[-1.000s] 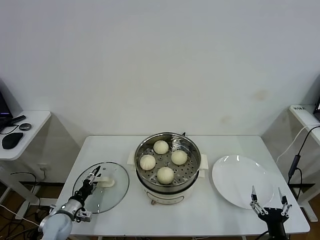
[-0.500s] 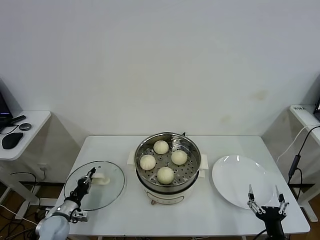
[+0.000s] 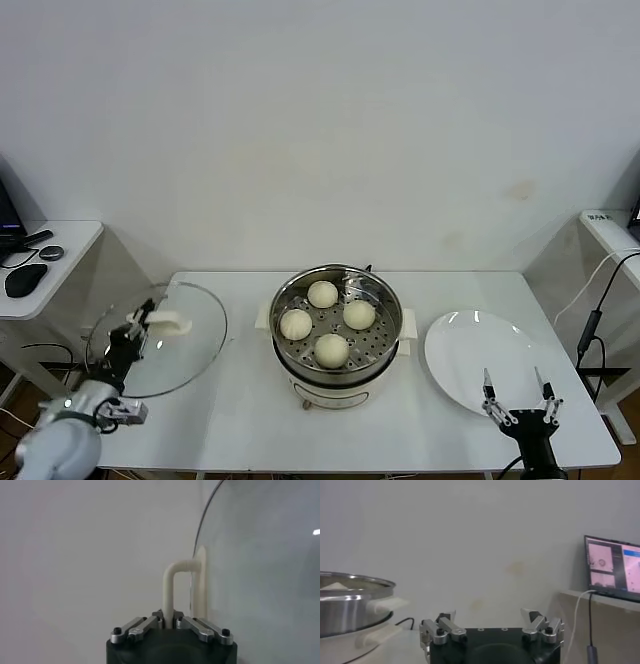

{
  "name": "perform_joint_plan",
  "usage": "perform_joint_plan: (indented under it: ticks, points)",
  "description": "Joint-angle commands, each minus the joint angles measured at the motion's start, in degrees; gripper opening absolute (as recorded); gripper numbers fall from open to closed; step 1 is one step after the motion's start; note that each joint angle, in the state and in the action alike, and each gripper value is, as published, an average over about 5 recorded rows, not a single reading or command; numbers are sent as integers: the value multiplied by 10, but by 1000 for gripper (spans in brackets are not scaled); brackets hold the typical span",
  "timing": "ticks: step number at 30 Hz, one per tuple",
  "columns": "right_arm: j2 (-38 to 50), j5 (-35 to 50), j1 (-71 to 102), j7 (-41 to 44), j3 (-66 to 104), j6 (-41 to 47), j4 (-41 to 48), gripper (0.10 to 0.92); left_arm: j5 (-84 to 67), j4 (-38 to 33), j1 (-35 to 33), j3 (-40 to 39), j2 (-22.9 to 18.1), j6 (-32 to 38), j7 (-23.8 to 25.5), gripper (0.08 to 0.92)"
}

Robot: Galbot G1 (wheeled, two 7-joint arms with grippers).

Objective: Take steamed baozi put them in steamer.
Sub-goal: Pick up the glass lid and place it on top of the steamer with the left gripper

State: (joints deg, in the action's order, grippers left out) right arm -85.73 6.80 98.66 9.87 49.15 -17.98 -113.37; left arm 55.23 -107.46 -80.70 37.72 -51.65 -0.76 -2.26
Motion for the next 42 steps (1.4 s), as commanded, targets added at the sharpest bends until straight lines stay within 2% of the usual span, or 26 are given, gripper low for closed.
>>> perform_joint_plan:
  ticks: [1, 5, 9, 12, 15, 23, 31, 34, 42]
  points:
    - [1, -43, -7, -1, -26, -2, 28, 823, -154, -187, 63, -68, 129, -164, 86, 169]
    - [-4, -61, -17, -3, -42, 3, 43, 823, -134, -165, 175, -241, 112, -227, 83, 169]
    - [-10, -81, -27, -8, -54, 4, 57, 823, -78, -124, 291, -374, 53, -275, 112, 169]
    - [-14, -94, -28, -10, -61, 12, 57, 823, -19, -113, 346, -432, 2, -303, 152, 169]
    - [-16, -104, -28, -10, -63, 17, 57, 823, 42, -110, 368, -472, -37, -325, 192, 169]
    - [-19, -117, -31, -12, -68, 14, 69, 823, 188, -63, 373, -507, -138, -339, 244, 169]
    - [-20, -115, -29, -13, -70, 14, 65, 823, 255, -8, 361, -502, -238, -340, 253, 169]
    - [-18, -112, -28, -12, -68, 14, 65, 823, 263, 3, 356, -501, -250, -336, 244, 169]
    - [-13, -107, -27, -11, -69, 14, 65, 823, 266, 27, 341, -494, -250, -321, 220, 169]
